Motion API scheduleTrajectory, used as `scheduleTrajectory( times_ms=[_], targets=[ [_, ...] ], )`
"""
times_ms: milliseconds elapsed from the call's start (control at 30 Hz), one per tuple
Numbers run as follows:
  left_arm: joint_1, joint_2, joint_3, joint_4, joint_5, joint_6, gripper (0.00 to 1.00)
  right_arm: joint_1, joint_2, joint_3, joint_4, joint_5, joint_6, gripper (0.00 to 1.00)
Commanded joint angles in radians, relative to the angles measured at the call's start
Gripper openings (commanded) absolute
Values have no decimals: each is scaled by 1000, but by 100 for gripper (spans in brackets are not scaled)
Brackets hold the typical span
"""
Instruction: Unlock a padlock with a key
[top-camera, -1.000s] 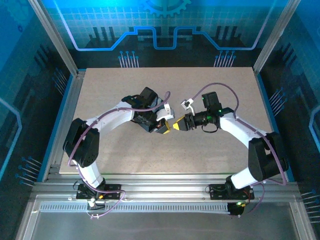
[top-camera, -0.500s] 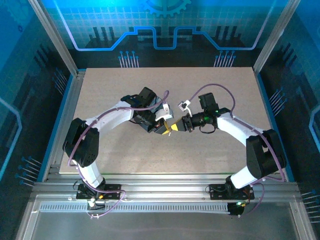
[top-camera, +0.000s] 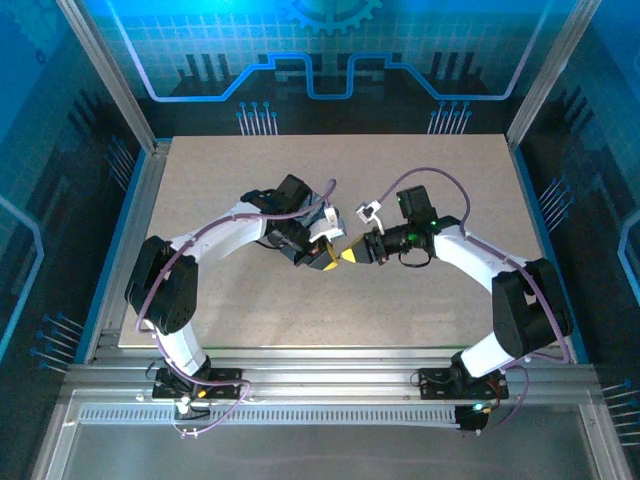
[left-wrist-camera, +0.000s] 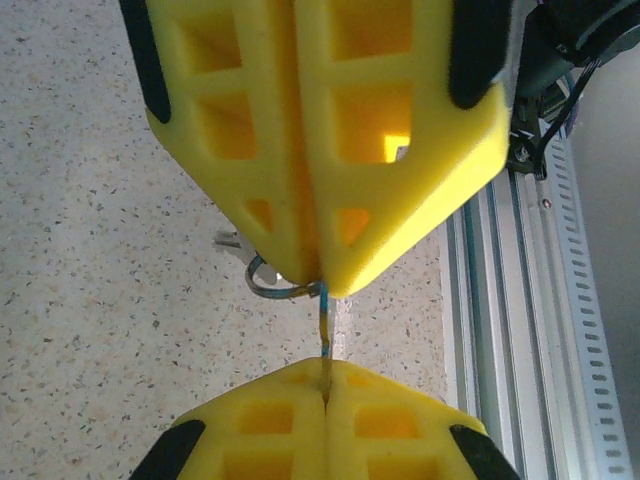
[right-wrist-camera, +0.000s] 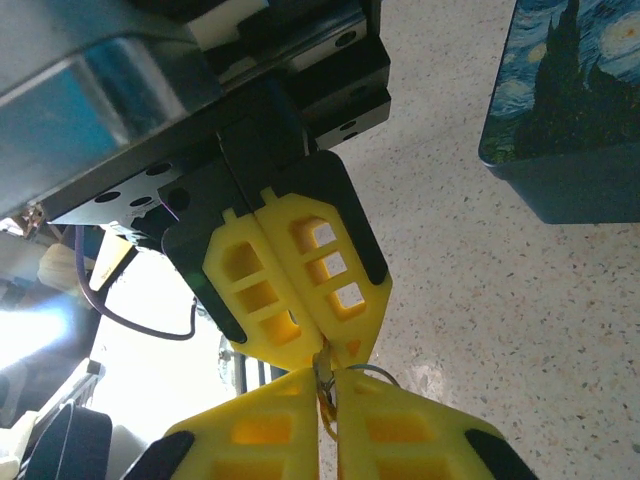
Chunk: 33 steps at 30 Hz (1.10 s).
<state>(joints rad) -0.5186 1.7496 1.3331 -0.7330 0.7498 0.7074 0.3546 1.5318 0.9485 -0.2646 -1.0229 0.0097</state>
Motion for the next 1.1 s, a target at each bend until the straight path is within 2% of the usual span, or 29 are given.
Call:
scheduleTrajectory(
  times_ms=[0,267,433,700,733,867,1000,1033,1067],
  targets=[
    [10,-4,27,18,50,1,0,39,9,13,-30,-48,-16,11],
    [10,-11,19,10,52,9,0,62,47,45,-51,-39,-24,18],
    [10,-11,18,10,56,9,0,64,45,42,-40,-33,-15,14],
    [11,-7,26,21,71,0,0,90,60,61,-46,-27,-12,16],
    [10,-10,25,22,70,1,0,92,64,64,-48,-20,-11,15],
    [11,-16,13,34,67,-7,0,93,72,63,-43,-3,-2,0],
    [13,-24,-5,72,56,-35,0,93,68,54,-44,-17,-3,0],
    [15,-25,-8,78,54,-42,2,92,65,52,-46,-17,-5,0],
    [17,-25,-9,90,44,-56,9,93,65,49,-51,-12,-5,0]
  ],
)
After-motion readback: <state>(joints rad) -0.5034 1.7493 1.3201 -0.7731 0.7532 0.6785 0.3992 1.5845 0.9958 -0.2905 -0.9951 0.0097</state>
